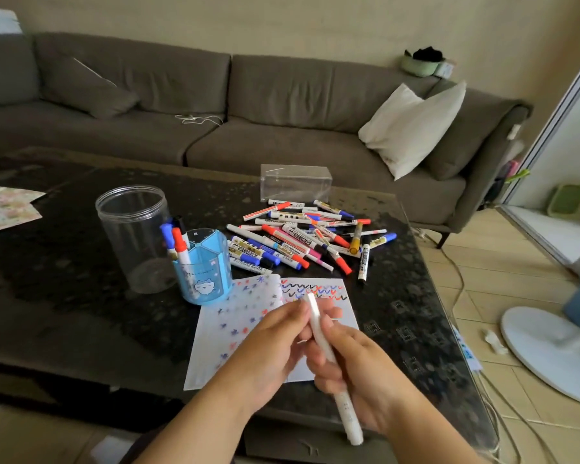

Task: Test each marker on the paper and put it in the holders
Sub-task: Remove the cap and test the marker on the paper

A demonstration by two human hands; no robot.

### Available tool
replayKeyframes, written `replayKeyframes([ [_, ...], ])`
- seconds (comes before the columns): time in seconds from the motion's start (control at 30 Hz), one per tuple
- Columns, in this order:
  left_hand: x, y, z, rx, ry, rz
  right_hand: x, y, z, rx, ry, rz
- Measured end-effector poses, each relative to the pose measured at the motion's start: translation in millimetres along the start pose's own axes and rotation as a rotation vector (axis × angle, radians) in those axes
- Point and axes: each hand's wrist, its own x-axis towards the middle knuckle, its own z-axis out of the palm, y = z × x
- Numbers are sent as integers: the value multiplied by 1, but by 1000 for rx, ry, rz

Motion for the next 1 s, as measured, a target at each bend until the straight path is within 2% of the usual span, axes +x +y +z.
replayKeyframes([
  [0.1,-11,3,7,-230,-57,0,-12,4,5,133,-69,32],
  [0.17,-14,3,9,-254,-32,9,-15,6,8,56,-51,-1],
  [0.33,-13,-2,13,-96,138,9,-15,15,9,-465,141,-159],
  [0.43,-8,-9,19,-19,287,-7,-9,19,9,-927,295,-272],
  [0.57,2,-8,1,-78,479,-50,-10,30,3,-1320,345,-347],
  [0.63,1,0,-15,-61,464,36,-14,32,-1,-1278,346,-300],
  [0.73,-4,3,-27,-66,407,142,-14,22,-5,-973,360,-194],
  [0.83,-1,-4,-26,-40,420,40,-11,13,-6,-709,285,-141],
  [0.93,4,-7,-24,240,603,-102,-9,7,-6,-584,296,-181],
  [1.0,3,-7,-21,345,594,-103,-6,3,-11,-455,358,-224],
])
